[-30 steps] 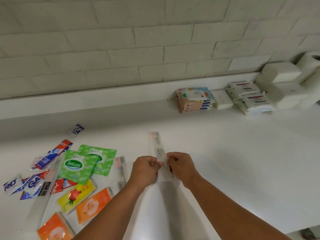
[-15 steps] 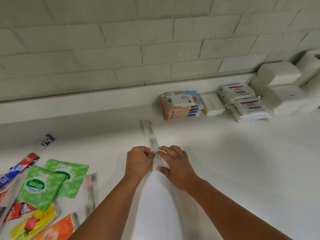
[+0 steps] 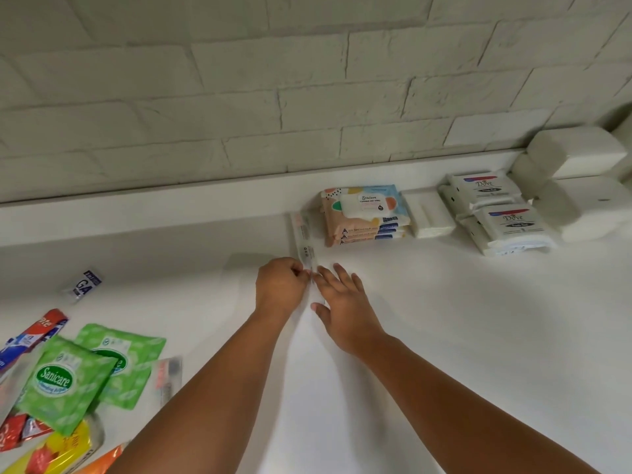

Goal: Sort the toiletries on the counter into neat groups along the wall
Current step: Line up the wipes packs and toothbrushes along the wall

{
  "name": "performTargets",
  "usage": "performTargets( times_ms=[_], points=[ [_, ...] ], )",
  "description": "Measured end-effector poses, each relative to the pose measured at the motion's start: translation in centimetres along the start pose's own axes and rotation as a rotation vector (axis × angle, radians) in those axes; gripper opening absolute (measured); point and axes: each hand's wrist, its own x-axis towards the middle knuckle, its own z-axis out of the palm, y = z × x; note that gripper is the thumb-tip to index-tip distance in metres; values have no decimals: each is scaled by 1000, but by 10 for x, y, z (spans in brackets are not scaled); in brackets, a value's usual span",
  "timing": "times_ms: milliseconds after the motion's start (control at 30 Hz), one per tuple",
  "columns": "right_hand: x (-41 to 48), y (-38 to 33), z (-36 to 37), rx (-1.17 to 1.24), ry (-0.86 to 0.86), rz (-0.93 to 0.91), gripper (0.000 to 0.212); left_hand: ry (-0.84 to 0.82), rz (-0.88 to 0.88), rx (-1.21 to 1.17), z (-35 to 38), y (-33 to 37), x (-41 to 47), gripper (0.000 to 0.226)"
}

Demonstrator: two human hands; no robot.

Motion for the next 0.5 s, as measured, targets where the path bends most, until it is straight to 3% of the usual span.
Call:
performTargets(
  times_ms=[200, 500],
  points=[
    [8, 2, 3, -10, 15, 3, 52, 28, 9, 103, 4, -5, 17, 17],
    [11, 2, 6, -1, 16, 23, 51, 41, 17, 72, 5, -5, 15, 23]
  ],
)
